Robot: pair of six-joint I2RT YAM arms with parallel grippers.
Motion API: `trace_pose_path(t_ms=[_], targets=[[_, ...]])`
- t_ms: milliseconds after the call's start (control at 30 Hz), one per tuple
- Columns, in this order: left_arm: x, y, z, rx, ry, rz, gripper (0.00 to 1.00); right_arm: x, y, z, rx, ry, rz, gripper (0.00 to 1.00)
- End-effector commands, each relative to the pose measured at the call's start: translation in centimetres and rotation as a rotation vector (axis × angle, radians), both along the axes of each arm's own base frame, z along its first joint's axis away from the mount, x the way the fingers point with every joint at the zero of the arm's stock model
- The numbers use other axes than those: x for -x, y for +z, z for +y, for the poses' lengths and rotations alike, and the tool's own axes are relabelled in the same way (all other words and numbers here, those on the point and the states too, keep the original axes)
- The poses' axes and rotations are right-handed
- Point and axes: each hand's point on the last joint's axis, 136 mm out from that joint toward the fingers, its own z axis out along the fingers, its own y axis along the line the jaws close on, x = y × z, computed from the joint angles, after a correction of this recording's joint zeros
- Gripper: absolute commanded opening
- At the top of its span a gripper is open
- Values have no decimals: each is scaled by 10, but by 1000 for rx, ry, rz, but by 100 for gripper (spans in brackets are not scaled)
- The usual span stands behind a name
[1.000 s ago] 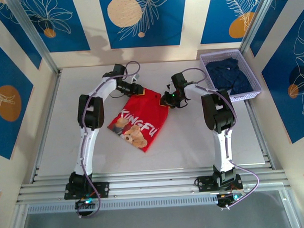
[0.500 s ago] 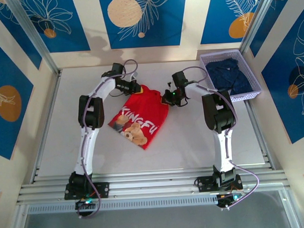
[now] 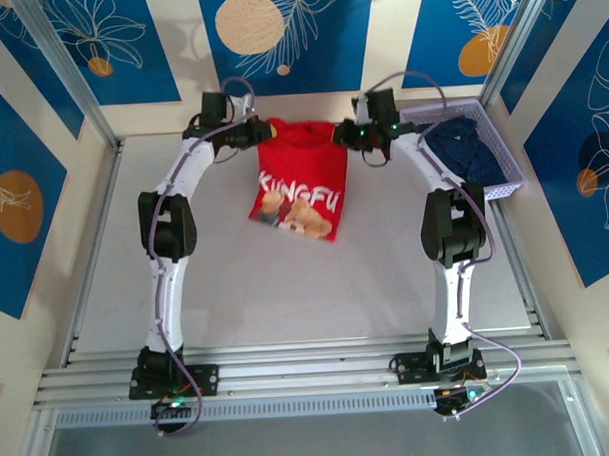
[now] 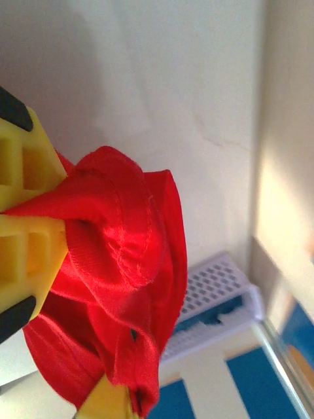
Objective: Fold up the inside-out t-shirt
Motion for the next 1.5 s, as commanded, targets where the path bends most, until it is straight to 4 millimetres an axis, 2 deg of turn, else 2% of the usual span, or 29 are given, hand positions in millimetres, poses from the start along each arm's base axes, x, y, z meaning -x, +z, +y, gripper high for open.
trace_pose_path(t_ms=[0,67,133,233,400,500,667,767,833,933,1033,1200,1467], targets=[[-16,90,14,63,92,-202,0,-24,75,-1,1,32,-226,0],[-15,105,14,82,99,-223,0,-26,99,5,8,76,-304,0],[-9,109,12,87,85,-221,0,-20,112,14,15,127,-352,0],[8,106,10,81,62,-207,0,-4,112,24,36,199,-369,0],[48,76,13,86,61,-166,0,41,69,32,81,256,-281,0],[85,51,18,97,72,-105,0,83,43,35,82,273,-212,0],[173,9,24,73,86,1,0,164,-7,40,56,311,-42,0],[219,-17,23,28,81,48,0,200,-30,35,51,311,53,0],[241,-32,22,2,77,76,0,212,-40,32,46,308,99,0],[260,-52,24,-36,86,94,0,215,-53,31,63,316,129,0],[262,-73,30,-78,111,118,1,205,-65,31,96,316,156,0],[249,-96,37,-141,163,144,2,178,-94,37,158,324,234,0],[212,-116,41,-234,188,136,4,137,-130,41,225,319,300,3]])
